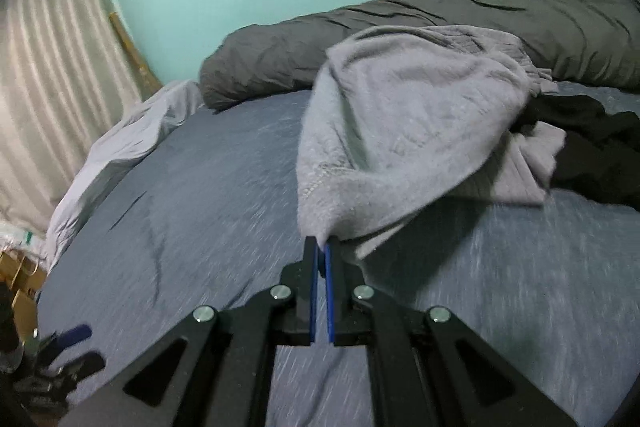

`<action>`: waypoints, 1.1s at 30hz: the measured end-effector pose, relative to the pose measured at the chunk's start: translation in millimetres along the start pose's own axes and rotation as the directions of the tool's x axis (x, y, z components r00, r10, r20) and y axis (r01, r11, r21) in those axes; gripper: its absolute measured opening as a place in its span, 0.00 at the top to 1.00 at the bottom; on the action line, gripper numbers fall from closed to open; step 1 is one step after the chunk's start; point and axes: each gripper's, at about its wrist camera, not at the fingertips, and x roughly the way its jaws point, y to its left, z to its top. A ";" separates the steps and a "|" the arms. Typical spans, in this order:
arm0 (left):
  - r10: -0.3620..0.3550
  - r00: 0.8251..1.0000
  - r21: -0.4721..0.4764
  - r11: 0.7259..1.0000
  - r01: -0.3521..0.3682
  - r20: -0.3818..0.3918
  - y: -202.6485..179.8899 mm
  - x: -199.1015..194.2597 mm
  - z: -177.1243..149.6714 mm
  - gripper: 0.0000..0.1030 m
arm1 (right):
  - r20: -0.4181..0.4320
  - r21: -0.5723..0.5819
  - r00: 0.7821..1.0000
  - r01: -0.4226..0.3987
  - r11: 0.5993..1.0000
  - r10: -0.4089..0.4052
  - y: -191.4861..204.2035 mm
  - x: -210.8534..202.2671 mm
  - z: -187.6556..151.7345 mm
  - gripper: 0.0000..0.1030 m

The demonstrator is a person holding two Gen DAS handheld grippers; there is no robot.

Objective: Fold clothes
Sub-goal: 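Lift the grey sweatshirt with the right tool and drag it across the bed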

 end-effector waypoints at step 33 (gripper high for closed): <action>-0.137 0.990 0.149 0.980 0.129 0.039 -60.6 -226.1 -115.8 0.00 | -0.128 0.098 0.991 -0.024 0.995 0.037 96.1 -260.8 -241.3 0.96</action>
